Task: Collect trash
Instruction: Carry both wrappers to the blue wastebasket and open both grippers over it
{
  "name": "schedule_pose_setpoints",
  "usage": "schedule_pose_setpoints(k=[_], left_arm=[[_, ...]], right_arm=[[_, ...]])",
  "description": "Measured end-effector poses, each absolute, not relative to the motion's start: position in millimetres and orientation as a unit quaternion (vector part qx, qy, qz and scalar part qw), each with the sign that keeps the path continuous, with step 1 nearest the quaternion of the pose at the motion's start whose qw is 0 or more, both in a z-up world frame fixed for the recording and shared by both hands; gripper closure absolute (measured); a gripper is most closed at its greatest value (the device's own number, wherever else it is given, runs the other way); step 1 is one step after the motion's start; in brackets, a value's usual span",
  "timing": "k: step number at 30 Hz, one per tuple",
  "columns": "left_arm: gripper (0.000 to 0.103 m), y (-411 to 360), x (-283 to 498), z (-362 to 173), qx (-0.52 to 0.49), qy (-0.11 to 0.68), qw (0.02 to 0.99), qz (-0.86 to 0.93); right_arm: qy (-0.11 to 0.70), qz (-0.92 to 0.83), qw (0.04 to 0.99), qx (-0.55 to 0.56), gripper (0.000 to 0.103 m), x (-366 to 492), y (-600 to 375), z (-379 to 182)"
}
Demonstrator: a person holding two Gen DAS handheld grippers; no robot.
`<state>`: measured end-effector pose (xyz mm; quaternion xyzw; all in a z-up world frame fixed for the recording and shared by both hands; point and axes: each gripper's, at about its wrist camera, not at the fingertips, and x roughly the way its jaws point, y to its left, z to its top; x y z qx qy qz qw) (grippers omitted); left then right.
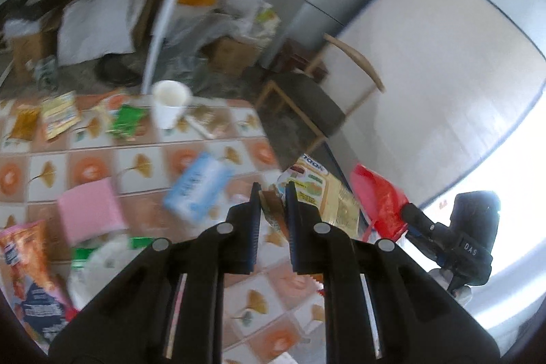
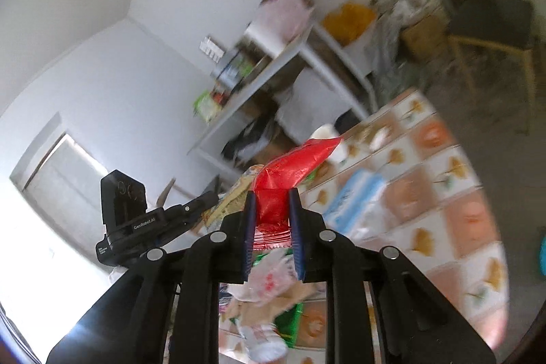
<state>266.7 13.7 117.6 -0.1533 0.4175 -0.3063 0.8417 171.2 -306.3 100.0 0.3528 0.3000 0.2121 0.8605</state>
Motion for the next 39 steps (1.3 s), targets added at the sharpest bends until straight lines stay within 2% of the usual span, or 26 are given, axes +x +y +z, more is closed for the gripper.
schedule_pose_setpoints(k=[8,16,22,29,30,31,32,33,34,39], left_arm=[[0.091,-149.8,249.7,91.8,-0.087,0.454,0.800,-0.383],[0.091,-325.9,219.0,22.6,0.012,0.477,0.775,-0.414],[0.091,-420.2,204.7,-53.6,0.041,0.533,0.737,-0.414],[0.091,-482.6,211.1,-120.5,0.024,0.579,0.706,-0.407],[0.089,-492.6,213.9,-127.0,0.015,0.582,0.701,-0.412],[0.079,-504.8,218.1,-138.4,0.007,0.590,0.694,-0.414],[0.070,-509.4,218.9,-146.1,0.008,0.595,0.694,-0.406],[0.058,-512.0,220.3,-153.2,0.009,0.596,0.700,-0.393],[0.056,-510.8,219.8,-154.3,0.008,0.593,0.706,-0.388],[0.050,-489.9,215.0,-145.4,0.016,0.564,0.714,-0.415]], right_arm=[[0.263,0.072,0.884,0.380,0.084,64.0,-423.6,83.4],[0.277,-0.097,0.858,0.422,0.084,-4.4,-520.1,13.7],[0.300,-0.164,0.811,0.474,0.084,-19.4,-579.2,-61.8],[0.320,-0.214,0.773,0.504,0.084,7.4,-625.4,-138.5],[0.323,-0.217,0.770,0.506,0.081,15.3,-633.6,-150.6],[0.331,-0.221,0.768,0.502,0.081,24.7,-640.6,-162.8],[0.340,-0.227,0.767,0.495,0.074,33.1,-645.1,-174.0],[0.352,-0.234,0.765,0.486,0.059,38.1,-650.9,-185.8],[0.372,-0.248,0.761,0.471,0.054,44.1,-656.1,-203.9],[0.417,-0.292,0.728,0.460,0.053,39.8,-662.6,-262.8]])
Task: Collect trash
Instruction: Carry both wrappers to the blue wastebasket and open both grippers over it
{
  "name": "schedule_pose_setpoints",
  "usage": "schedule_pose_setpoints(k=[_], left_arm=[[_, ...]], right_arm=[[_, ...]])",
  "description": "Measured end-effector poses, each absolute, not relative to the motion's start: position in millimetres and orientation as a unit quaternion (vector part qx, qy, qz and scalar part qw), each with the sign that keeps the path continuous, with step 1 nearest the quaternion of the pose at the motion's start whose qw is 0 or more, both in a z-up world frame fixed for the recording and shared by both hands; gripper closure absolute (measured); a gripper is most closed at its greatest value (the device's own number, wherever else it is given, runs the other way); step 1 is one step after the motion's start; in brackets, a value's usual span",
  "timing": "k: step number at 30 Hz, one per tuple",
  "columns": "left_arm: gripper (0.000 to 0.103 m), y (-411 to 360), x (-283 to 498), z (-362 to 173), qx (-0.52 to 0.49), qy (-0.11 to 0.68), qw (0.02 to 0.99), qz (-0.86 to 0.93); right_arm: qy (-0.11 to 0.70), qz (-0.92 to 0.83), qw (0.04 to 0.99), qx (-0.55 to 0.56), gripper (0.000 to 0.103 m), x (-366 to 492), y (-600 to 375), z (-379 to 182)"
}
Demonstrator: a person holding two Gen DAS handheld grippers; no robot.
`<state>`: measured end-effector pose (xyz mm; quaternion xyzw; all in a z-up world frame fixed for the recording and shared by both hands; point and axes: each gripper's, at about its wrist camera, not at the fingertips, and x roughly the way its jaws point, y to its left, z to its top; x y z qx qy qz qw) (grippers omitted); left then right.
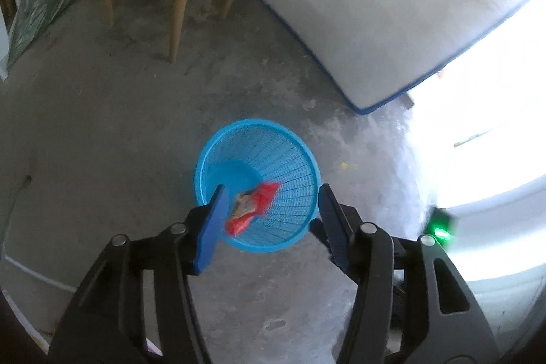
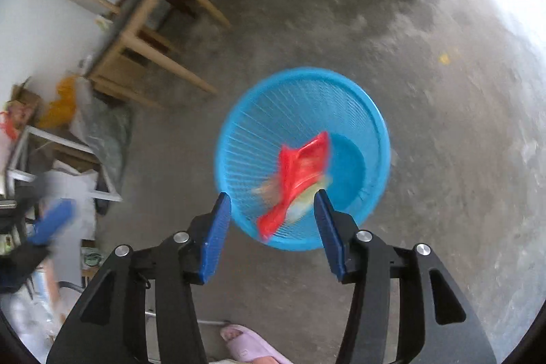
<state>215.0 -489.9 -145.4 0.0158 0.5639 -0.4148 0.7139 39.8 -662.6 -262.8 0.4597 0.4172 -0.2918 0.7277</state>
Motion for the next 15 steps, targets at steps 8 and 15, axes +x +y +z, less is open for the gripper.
schedule_pose_setpoints(k=[8,15], left_arm=[[0.048,-433.9,220.2,-91.1,-0.016,0.520,0.742,-0.422],[0.044,-335.4,198.5,-13.6,-0.045,0.485,0.765,-0.421]], right_arm=[[0.394,-0.302,0.724,0.479,0.053,6.6,-661.3,-272.8],[0.388,-0.359,0.642,0.556,0.049,-12.7,-681.7,-332.2]])
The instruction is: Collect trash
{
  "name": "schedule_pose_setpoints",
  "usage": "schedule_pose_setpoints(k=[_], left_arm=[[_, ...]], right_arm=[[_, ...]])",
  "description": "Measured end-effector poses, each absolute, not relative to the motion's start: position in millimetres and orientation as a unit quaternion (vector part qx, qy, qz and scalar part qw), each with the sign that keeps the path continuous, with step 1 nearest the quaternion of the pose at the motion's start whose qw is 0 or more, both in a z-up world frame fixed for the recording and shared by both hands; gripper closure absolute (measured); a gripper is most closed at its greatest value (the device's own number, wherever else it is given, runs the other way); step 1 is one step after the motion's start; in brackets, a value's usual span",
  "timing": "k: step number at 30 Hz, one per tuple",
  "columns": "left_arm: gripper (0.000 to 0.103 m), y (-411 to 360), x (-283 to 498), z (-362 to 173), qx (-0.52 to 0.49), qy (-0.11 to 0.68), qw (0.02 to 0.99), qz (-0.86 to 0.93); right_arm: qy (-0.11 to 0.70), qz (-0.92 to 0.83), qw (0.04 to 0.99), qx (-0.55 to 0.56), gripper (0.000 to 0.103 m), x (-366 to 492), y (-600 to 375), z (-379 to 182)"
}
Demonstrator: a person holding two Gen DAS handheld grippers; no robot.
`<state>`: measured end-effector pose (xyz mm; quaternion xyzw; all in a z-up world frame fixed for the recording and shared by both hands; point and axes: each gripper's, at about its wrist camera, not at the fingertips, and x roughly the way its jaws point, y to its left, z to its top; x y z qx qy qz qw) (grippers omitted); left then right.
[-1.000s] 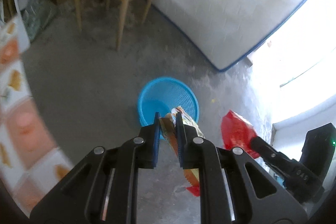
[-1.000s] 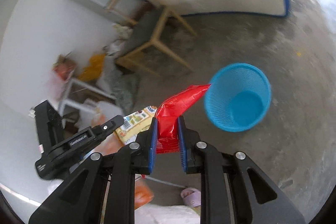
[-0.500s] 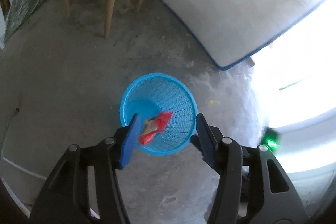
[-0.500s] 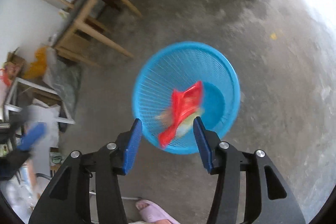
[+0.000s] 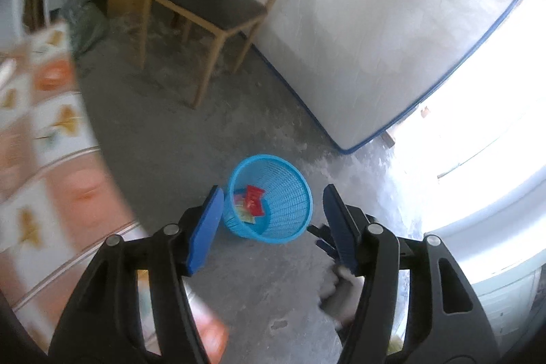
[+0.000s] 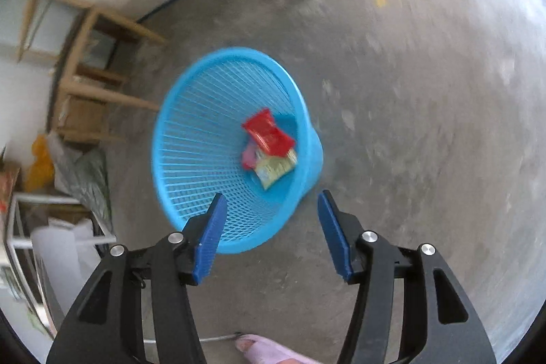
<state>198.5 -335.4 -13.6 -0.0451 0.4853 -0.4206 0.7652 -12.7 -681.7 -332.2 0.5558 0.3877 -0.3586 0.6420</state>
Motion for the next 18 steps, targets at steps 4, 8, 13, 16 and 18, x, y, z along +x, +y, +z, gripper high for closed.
schedule_pose_setpoints(k=[4,8,13,16,18], left_arm=[[0.042,-257.9,178.2,28.1,-0.053,0.437,0.799,-0.411],[0.042,-200.6,166.6,39.2,-0.056,0.424,0.819,-0.383],[0.042,-139.2,152.3,34.8,-0.057,0.435,0.831,-0.343],[0.042,-119.9,144.7,23.0,-0.050,0.444,0.834,-0.323],[0.042,-106.7,142.2,14.0,-0.053,0.454,0.831,-0.318]], right_arm=[[0.399,-0.366,0.602,0.586,0.049,0.8,-689.5,-377.9],[0.411,-0.371,0.564,0.613,0.056,8.6,-693.2,-415.2],[0.399,-0.348,0.534,0.659,0.086,8.7,-691.3,-435.6],[0.396,-0.347,0.516,0.676,0.087,6.1,-687.8,-436.0],[0.394,-0.346,0.496,0.692,0.088,3.0,-683.8,-436.4]])
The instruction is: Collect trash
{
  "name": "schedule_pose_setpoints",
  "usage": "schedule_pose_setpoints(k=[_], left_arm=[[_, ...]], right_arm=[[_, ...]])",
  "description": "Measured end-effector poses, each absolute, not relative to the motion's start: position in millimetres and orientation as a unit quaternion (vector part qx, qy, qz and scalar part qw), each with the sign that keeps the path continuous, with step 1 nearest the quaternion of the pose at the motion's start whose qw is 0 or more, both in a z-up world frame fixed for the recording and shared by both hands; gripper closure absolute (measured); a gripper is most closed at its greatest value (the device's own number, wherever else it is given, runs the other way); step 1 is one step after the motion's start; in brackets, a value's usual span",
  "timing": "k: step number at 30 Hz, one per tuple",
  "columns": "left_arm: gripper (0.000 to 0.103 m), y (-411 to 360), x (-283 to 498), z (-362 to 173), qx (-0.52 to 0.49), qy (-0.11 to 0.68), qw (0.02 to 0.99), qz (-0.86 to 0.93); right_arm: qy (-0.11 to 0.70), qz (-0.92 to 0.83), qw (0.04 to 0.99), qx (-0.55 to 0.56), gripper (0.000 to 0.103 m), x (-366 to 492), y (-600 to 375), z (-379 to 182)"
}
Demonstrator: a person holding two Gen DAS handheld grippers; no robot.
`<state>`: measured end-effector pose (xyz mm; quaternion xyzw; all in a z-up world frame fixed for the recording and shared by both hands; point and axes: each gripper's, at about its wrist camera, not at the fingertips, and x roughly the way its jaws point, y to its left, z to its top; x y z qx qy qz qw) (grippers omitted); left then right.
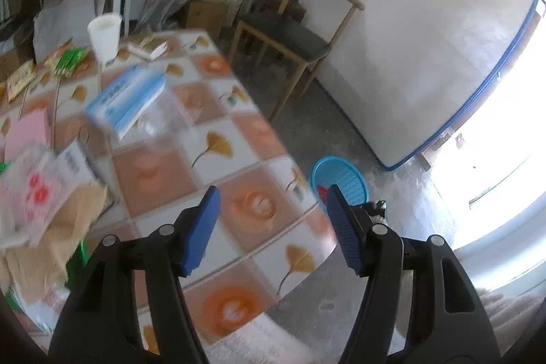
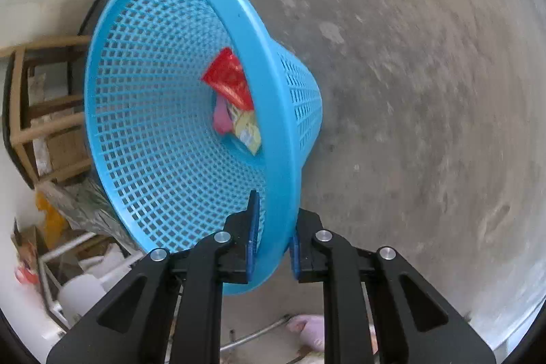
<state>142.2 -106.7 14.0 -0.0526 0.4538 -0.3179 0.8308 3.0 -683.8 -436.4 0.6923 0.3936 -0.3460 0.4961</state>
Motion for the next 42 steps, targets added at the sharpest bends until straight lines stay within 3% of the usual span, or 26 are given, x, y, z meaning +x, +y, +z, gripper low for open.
schedule_pose_setpoints(k=[16,18,21,24,34,42], left_arm=[[0.042,-64.6,135.8,-13.4,-0.083,0.463,0.830,-0.300],[0.042,-59.1,135.2,-12.7,-0.084,0.457,0.834,-0.296],[0.042,-50.0,134.2,-10.5,-0.086,0.447,0.842,-0.289],[0.042,-41.8,132.7,-10.0,-0.089,0.439,0.848,-0.282],[0.042,-26.8,124.4,-3.8,-0.092,0.413,0.862,-0.279],[0.039,-16.2,118.2,1.3,-0.110,0.404,0.864,-0.280]], right_arm=[[0.358,-0.351,0.434,0.749,0.087,0.2,-650.7,-439.1],[0.362,-0.346,0.442,0.745,0.079,0.7,-651.8,-439.6],[0.358,-0.340,0.468,0.733,0.054,-3.2,-656.4,-432.2],[0.356,-0.338,0.495,0.717,0.045,-7.7,-661.2,-415.6],[0.332,-0.326,0.591,0.659,0.044,-40.8,-654.6,-320.6],[0.317,-0.244,0.725,0.561,0.044,-30.5,-605.3,-187.6]])
